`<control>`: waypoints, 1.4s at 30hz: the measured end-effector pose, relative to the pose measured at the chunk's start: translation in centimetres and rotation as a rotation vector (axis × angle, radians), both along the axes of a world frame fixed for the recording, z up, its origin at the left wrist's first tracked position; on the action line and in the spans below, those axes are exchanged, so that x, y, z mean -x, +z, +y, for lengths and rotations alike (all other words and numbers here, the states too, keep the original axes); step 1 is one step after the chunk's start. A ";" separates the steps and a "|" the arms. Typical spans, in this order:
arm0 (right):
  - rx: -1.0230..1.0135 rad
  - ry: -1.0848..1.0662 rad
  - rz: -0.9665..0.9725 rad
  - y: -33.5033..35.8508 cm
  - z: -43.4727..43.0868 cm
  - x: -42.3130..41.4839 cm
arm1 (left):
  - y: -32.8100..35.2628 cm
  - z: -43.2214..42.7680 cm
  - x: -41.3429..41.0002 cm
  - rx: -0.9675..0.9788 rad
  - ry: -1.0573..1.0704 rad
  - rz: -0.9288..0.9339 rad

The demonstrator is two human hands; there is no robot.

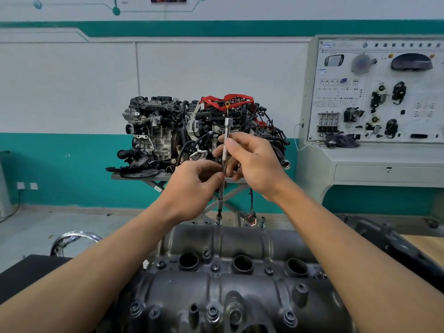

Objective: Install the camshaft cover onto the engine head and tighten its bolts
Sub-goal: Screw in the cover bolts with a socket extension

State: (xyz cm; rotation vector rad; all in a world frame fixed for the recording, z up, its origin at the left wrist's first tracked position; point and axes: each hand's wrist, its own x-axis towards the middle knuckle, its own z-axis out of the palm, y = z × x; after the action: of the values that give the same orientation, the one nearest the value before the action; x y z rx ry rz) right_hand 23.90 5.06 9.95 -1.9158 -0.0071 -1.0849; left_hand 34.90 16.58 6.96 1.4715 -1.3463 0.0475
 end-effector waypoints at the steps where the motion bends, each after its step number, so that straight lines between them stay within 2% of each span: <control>1: -0.008 -0.008 -0.006 0.1 0.0 0.1 | 0.0 0.0 0.0 -0.007 -0.011 -0.009; 8: 0.032 -0.153 -0.109 -0.1 -0.4 0.0 | 0.3 0.1 0.1 0.046 0.091 0.006; 17: -0.038 -0.044 -0.019 0.3 0.0 0.3 | 0.3 0.3 0.4 -0.032 0.019 0.026; 24: -0.046 -0.091 -0.079 0.1 -0.1 0.1 | 0.2 0.2 0.3 -0.028 0.021 0.019; 29: 0.024 -0.166 -0.112 0.0 -0.3 -0.1 | 0.3 0.1 0.1 0.005 0.057 0.042; 34: 0.055 -0.088 -0.009 -0.1 -0.2 0.1 | 0.2 0.1 0.0 -0.043 0.027 -0.038; 38: 0.039 -0.075 0.050 0.1 -0.4 0.3 | 0.2 0.2 0.2 -0.076 -0.041 0.005; 42: 0.082 -0.118 -0.002 0.2 -0.1 0.1 | 0.3 0.1 0.4 -0.040 0.019 -0.014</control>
State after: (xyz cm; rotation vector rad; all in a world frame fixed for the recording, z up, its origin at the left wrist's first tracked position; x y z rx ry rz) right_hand 23.78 4.93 10.13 -2.0093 0.0617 -1.1811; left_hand 34.53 16.70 7.27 1.5200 -1.3518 0.0431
